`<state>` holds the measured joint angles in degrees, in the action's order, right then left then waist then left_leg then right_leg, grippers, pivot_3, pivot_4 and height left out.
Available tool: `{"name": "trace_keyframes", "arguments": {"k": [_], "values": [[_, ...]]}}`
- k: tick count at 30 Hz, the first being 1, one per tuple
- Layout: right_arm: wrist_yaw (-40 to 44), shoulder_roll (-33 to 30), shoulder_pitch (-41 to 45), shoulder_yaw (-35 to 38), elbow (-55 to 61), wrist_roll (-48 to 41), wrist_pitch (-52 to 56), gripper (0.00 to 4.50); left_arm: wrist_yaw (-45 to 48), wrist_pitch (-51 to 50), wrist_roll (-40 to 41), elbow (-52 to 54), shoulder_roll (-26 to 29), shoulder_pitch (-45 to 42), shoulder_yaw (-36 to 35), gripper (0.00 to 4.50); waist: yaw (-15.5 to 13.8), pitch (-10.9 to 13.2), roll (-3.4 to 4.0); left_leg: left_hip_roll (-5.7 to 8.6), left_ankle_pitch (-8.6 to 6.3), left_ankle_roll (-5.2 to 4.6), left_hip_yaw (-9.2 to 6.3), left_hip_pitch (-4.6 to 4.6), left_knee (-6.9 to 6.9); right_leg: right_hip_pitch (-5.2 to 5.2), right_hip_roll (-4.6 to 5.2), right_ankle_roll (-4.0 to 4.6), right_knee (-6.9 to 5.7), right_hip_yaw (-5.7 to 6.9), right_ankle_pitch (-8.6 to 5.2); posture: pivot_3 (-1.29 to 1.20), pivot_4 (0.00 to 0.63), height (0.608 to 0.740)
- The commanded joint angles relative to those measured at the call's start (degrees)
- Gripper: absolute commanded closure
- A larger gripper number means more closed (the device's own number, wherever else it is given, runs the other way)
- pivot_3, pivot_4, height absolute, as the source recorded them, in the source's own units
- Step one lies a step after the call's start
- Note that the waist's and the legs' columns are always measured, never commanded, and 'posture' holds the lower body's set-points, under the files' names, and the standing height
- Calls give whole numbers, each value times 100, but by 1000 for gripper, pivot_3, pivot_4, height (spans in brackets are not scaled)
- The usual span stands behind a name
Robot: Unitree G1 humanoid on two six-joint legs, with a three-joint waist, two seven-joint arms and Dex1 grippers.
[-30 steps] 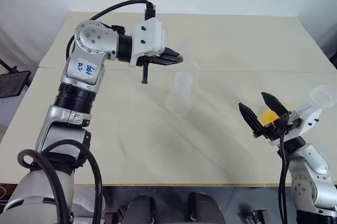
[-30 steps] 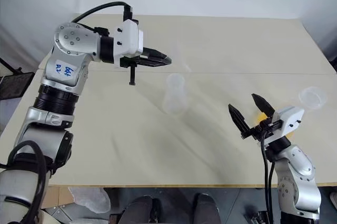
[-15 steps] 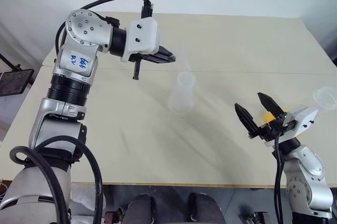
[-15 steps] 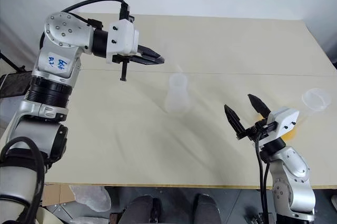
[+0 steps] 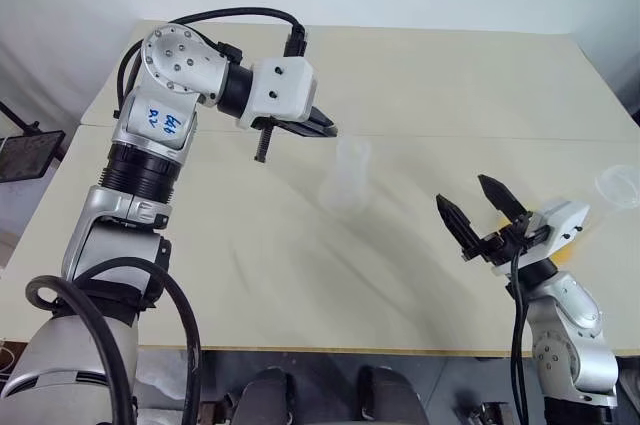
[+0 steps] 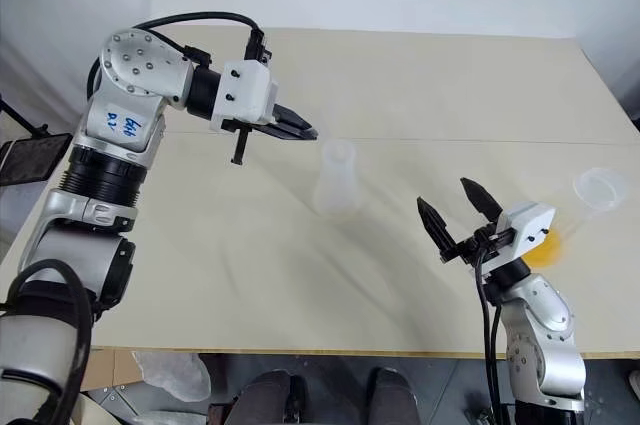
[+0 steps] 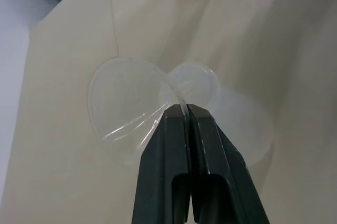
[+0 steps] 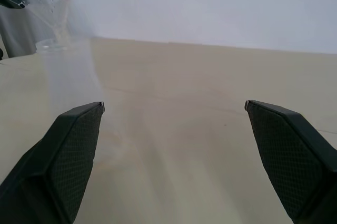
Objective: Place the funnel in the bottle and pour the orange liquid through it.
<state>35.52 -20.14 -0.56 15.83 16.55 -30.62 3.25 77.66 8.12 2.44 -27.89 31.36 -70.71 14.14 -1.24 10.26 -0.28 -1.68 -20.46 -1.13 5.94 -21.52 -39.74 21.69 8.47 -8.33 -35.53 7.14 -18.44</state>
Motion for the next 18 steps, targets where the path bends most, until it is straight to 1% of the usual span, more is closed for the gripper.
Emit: {"name": "trace_keyframes", "arguments": {"k": [1,5,9,12,13,16,18], "values": [[-70,45,3,-2,117,40,-165,0,39,-63,74,206,-21,-42,-62,3551,1,0,0,0,0,0,0,0,0,0,0,0,0,0,0,0,150,740],[-78,77,2,-38,107,86,-203,0,-26,-113,121,247,-88,-16,-114,2400,2,0,0,0,0,0,-1,0,-1,0,0,0,-2,0,0,0,150,740],[-92,81,27,-37,73,86,-245,0,-78,-458,346,404,-126,133,-274,1098,1,0,0,0,0,0,-2,0,-2,0,0,0,-2,0,0,0,150,740],[-141,82,57,21,66,88,-284,0,-357,-1309,846,669,-138,543,-727,181,9,-1,2,-1,0,0,-4,0,-2,0,0,0,-5,0,0,0,150,740],[-164,74,66,57,72,93,-301,0,-444,-1489,991,759,-72,797,-910,61,22,-1,2,-3,0,0,-7,2,-3,0,1,0,-8,-2,0,0,150,740],[-260,49,93,170,75,80,-347,0,-758,-1876,1300,1039,79,1470,-1385,61,104,-2,5,-5,0,0,-44,12,1,0,1,0,-12,-11,0,0,150,740],[-368,1,53,379,132,22,-353,0,-896,-1986,1530,1430,184,2088,-1697,61,135,-2,4,-6,0,0,-51,12,0,0,0,0,-19,-8,0,0,150,740]]}}
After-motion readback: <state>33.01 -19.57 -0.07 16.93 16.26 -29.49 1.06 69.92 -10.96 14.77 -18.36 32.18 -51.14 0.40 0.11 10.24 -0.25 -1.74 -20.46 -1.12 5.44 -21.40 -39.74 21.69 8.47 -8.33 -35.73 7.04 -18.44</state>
